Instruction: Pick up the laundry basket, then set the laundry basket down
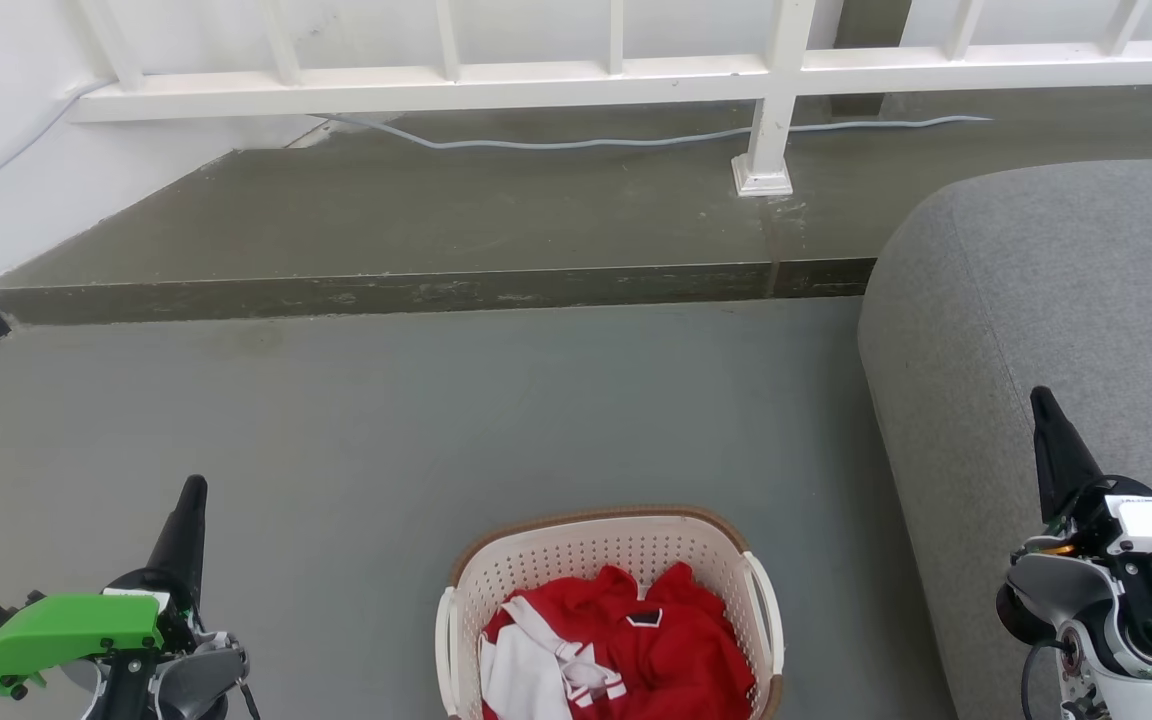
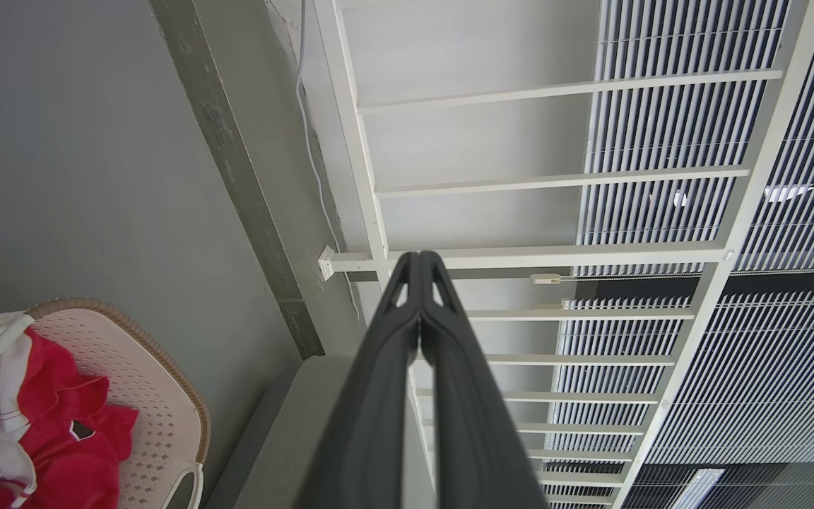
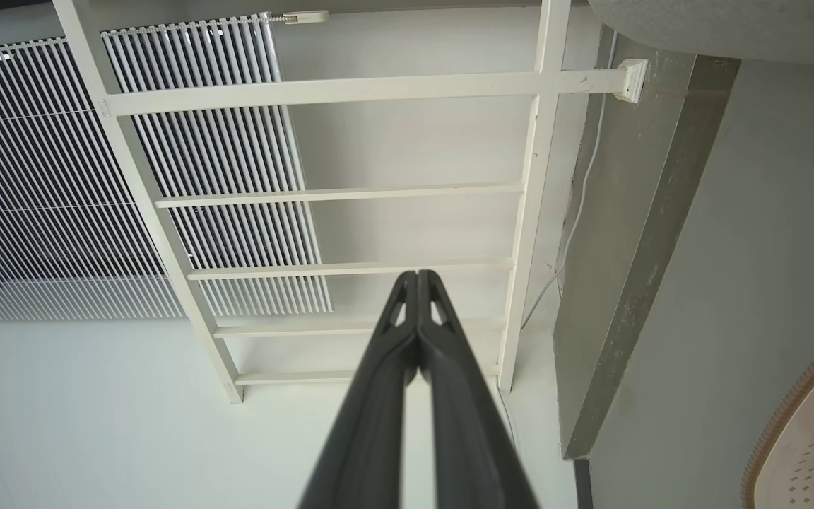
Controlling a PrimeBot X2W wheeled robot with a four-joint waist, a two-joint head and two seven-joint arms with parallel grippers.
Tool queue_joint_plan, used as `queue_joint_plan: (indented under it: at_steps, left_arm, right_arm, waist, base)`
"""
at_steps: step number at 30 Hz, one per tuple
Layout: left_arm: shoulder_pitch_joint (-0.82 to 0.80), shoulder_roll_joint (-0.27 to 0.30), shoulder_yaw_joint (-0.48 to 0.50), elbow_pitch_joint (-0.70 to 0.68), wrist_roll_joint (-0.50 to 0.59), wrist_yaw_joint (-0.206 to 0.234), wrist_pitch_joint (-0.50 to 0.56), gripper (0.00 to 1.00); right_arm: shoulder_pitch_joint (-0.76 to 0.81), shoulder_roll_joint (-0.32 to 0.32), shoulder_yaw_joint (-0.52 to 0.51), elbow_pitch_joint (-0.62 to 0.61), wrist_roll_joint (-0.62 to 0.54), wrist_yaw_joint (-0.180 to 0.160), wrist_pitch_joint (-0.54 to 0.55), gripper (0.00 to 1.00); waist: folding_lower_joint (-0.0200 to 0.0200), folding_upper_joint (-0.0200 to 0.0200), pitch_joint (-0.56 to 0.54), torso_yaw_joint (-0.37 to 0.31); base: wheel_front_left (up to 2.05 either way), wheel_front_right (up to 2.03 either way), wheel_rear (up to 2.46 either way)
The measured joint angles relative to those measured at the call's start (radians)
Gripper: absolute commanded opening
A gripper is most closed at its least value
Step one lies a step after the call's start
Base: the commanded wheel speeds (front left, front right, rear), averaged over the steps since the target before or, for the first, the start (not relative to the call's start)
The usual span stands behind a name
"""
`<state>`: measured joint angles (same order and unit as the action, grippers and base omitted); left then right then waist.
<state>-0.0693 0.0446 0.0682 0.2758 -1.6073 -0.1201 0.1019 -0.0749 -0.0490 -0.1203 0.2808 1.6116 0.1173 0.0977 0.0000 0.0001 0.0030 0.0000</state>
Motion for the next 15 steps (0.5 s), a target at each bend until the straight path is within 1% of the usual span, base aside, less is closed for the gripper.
queue_joint_plan:
  at_steps: [15]
  left_arm:
    - [0.0,0.0,0.0,0.0,0.0,0.0,0.0,0.0]
  right_arm:
    - [0.0,0.0,-0.001,0.0,0.0,0.0,0.0,0.0]
  waist:
    - [0.0,0.0,0.0,0.0]
  base:
    - [0.0,0.0,0.0]
